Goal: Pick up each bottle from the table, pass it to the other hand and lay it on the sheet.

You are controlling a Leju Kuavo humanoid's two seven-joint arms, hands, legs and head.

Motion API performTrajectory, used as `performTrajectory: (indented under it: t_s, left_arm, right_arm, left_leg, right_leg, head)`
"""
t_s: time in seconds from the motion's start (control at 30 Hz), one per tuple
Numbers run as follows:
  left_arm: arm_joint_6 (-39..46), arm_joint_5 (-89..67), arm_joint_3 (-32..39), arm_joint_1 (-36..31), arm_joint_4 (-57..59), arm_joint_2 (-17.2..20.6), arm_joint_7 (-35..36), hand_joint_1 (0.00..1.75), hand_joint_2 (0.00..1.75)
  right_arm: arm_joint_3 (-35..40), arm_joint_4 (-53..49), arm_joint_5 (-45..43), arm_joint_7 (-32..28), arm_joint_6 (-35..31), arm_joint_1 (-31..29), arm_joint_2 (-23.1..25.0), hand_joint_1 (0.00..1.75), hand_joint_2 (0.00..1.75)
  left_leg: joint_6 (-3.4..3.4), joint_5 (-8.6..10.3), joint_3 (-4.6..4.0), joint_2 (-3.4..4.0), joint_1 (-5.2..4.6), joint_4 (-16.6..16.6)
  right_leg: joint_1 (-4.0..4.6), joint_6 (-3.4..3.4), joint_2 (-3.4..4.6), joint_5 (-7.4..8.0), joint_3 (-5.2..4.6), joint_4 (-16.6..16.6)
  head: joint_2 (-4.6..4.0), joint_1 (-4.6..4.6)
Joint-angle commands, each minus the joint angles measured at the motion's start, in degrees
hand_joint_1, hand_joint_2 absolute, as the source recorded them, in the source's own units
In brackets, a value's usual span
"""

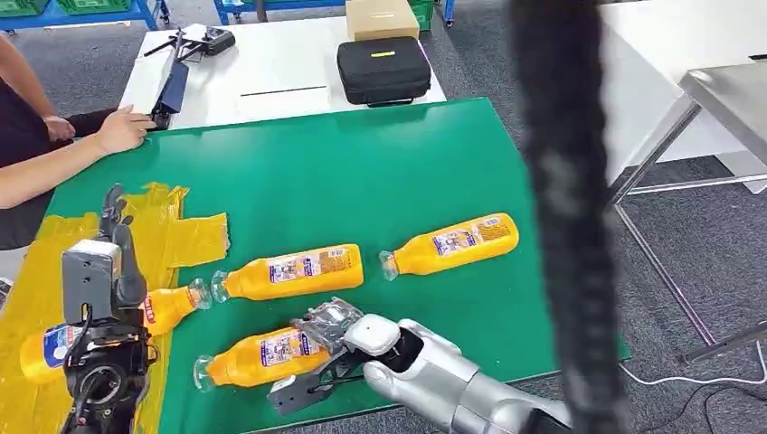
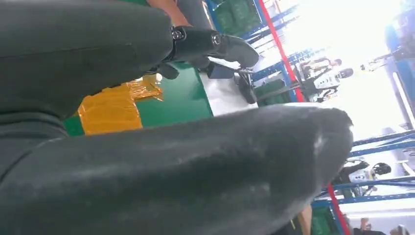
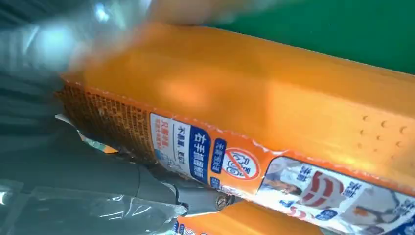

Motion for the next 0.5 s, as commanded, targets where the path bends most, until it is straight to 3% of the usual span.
performTrajectory:
  t_s: [0.03,0.1,0.13,0.23,0.27,0.37,0.5]
  left_arm:
    - [-1.4,5.7,-2.5,-3.0,4.7,1.0,0.7,0.0,0.0]
    - [-3.0,11.6,-2.0,-3.0,4.4,0.8,2.0,0.0,0.0]
    - [-3.7,15.0,-1.6,-3.1,4.5,0.6,2.9,0.0,0.0]
    - [-2.6,20.8,1.5,-1.4,2.9,0.7,3.7,0.0,0.0]
    - [-2.3,22.1,2.9,-0.2,2.0,1.3,3.8,0.0,1.75]
    - [-0.5,24.1,6.8,2.4,0.2,1.8,2.1,0.0,1.75]
    - [0.2,24.7,8.7,3.7,-1.6,2.1,1.2,0.0,1.75]
  right_arm:
    - [1.2,5.7,-1.2,0.1,-0.1,3.5,-3.8,1.75,1.75]
    - [-6.1,2.8,-9.2,1.5,1.2,6.0,-3.9,1.75,1.75]
    - [-13.2,0.0,-18.5,3.3,2.5,8.5,-4.0,1.75,1.75]
    - [-24.6,-17.3,-34.2,7.2,-2.7,14.0,-8.8,1.75,1.75]
    - [-28.0,-23.4,-39.3,7.0,-3.7,15.7,-10.5,1.75,1.75]
    - [-33.4,-33.2,-44.2,5.0,-5.7,18.5,-13.4,1.75,1.75]
    - [-35.0,-36.8,-44.3,5.1,-5.7,20.1,-14.0,1.75,1.75]
  left_leg:
    - [-0.12,0.04,0.17,-0.31,0.06,-0.1]
    - [-0.17,0.06,0.17,-0.41,0.07,-0.1]
    - [-0.13,0.06,0.15,-0.44,0.06,-0.1]
    - [-0.08,0.05,0.11,-0.53,0.03,0.0]
    - [-0.12,0.03,0.15,-0.62,0.06,0.0]
    - [-0.05,0.0,0.01,-0.41,-0.02,0.0]
    - [-0.07,-0.04,-0.35,-0.24,-0.08,0.1]
  right_leg:
    - [0.06,0.02,-0.38,-0.04,0.28,-0.2]
    - [0.07,0.02,-0.5,-0.04,0.33,-0.2]
    - [0.06,0.02,-0.49,-0.05,0.3,-0.2]
    - [0.03,0.02,-0.52,-0.09,0.19,-0.1]
    - [0.06,0.03,-0.63,-0.13,0.22,-0.1]
    - [-0.04,0.05,-0.35,-0.08,0.24,-0.1]
    - [-0.08,0.06,-0.22,-0.07,-0.1,0.1]
  head:
    - [0.0,0.0]
    - [0.0,0.0]
    - [0.0,0.0]
    - [0.0,0.02]
    - [0.0,-0.02]
    - [0.0,0.04]
    - [0.0,0.04]
